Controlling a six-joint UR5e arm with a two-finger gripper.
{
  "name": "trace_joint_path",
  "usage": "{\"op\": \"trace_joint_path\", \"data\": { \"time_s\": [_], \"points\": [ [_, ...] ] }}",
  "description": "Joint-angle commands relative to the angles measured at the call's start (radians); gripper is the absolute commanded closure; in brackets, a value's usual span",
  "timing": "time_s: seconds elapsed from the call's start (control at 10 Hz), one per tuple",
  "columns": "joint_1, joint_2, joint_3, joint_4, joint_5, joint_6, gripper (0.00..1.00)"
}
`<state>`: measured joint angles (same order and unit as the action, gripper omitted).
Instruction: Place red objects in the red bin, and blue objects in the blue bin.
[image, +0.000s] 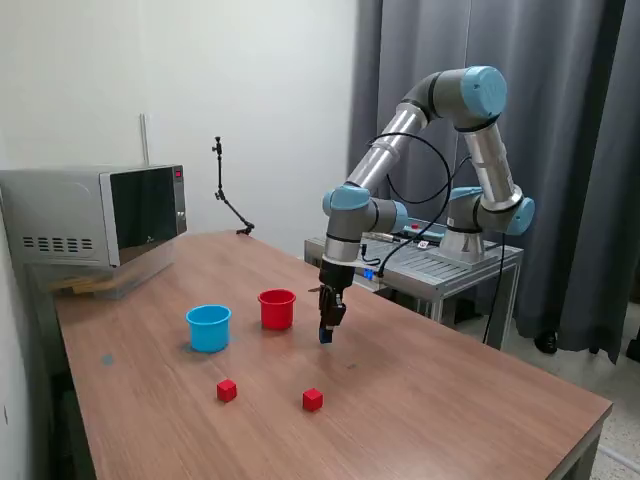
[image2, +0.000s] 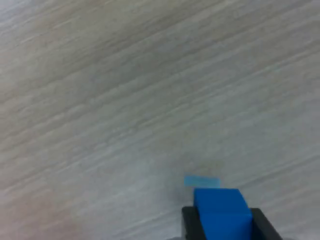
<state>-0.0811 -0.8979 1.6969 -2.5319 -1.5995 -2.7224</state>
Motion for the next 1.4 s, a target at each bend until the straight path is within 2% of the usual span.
{"op": "trace_joint_path", "data": {
  "time_s": [0.0,0.5,0.8,1.0,1.3],
  "points": [
    [0.000,-0.013,0.000,0.007,-0.002,0.000,1.00],
    [-0.005,-0.042,-0.011,0.012,-0.003,-0.002,1.00],
    [-0.008,-0.042,-0.051,0.019,-0.002,-0.013,1.00],
    [-0.008,-0.036,-0.103,0.161,-0.002,-0.014,1.00],
    [-0.011,-0.029,-0.176,0.196,-0.003,-0.014,1.00]
  ]
}}
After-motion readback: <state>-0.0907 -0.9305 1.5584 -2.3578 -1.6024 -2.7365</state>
